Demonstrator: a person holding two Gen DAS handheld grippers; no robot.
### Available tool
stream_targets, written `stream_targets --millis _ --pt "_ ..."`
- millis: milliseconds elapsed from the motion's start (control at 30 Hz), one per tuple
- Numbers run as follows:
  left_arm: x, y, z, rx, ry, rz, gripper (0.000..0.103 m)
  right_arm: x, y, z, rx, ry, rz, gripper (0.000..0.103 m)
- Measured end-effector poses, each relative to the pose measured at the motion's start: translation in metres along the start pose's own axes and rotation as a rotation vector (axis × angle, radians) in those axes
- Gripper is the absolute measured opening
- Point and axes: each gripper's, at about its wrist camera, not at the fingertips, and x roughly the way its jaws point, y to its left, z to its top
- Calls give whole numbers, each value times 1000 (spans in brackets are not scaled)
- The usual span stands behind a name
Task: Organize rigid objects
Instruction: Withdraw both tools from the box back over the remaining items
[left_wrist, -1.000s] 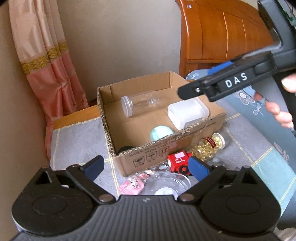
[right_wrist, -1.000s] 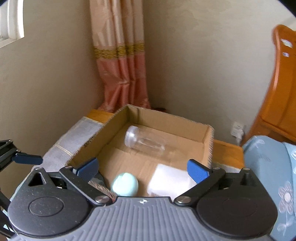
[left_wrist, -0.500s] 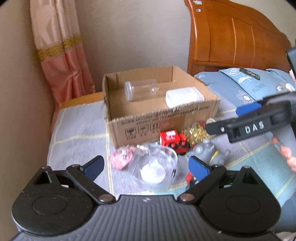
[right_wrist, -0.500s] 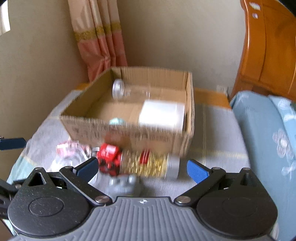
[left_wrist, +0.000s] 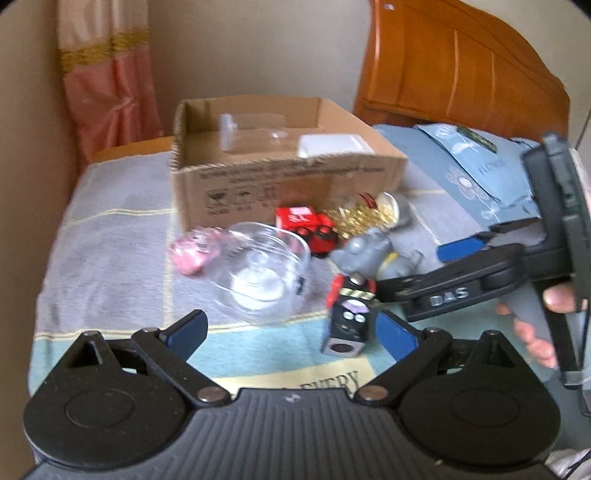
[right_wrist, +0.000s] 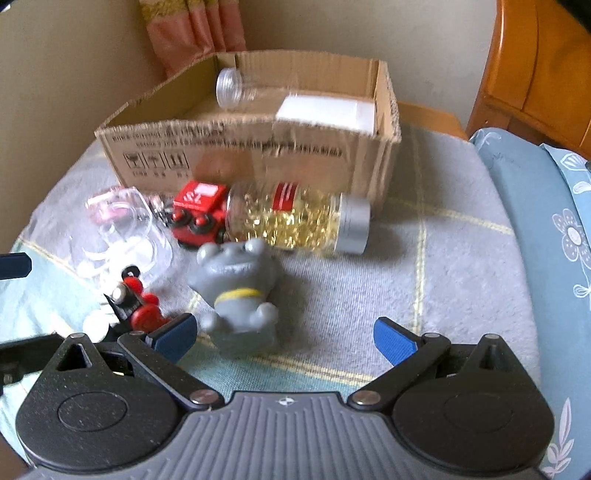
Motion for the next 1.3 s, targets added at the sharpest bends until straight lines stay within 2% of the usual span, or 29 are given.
stream_targets --millis 100,233,567,733,867,1000,1100,1300 --pt "9 -7 -2 18 15 -19 97 6 -3 -3 -4 14 -42 103" --pt "24 -10 -5 16 46 -31 97 3 -15 -9 13 7 -43 103" --pt "31 14 -16 -54 83 9 98 2 -34 -16 20 1 -68 103" --pt "26 31 -19 -68 87 91 97 0 -47 -17 46 -5 -86 103" --pt "26 42 -20 -86 93 120 97 0 -59 -18 76 -14 -115 103" --pt "22 39 -21 -74 95 110 97 -3 -61 -21 68 -15 -119 103" --pt "17 26 -22 -34 103 84 97 -6 -57 -27 24 -21 -78 103" --pt "13 -3 -18 -20 117 -11 97 -9 -47 -36 -55 -65 -28 103"
